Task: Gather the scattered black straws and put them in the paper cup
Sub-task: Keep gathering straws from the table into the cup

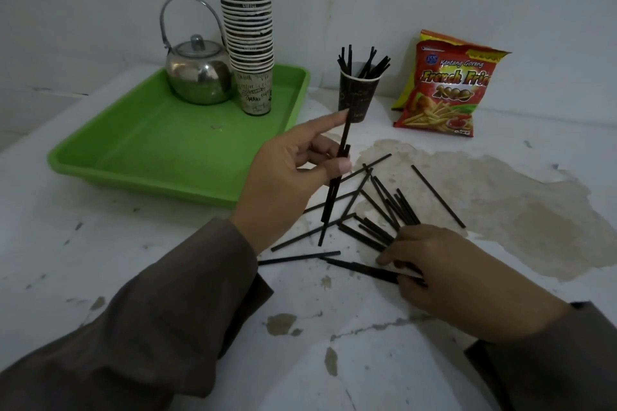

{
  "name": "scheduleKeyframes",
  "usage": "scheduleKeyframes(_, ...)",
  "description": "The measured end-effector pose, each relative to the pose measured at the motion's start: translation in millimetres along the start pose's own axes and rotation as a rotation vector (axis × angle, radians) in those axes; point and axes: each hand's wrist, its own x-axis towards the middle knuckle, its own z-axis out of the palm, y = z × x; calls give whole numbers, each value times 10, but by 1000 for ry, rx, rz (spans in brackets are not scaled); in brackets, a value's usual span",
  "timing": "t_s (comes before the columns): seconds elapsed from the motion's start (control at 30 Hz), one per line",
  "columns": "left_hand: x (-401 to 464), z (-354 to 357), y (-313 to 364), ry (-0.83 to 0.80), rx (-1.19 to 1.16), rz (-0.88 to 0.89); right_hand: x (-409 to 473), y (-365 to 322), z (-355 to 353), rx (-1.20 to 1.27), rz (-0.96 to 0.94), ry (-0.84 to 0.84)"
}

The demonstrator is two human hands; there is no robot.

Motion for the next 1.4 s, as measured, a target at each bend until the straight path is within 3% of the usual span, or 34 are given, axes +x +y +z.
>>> scheduleKeyframes(0.3, -86, 77, -30, -35, 107, 69, 148, -110, 208, -130, -50, 58)
scheduleKeyframes(0.57, -110, 98, -76, -35, 173, 130, 178, -153, 275, -171, 46, 190)
scheduleKeyframes(0.97, -114, 108, -62, -15, 129, 121, 135, -214, 209, -211, -5, 236)
scheduleKeyframes(1.13, -106, 91, -48, -5, 127, 120, 144, -145, 113, 104, 55, 166)
scheduleKeyframes(1.3, -57, 52, -23, 15, 59, 102, 80, -79, -194, 391, 126, 257)
scheduleKeyframes(1.4, 68, 40, 32, 42, -4, 110, 134, 2, -380, 694, 200, 371)
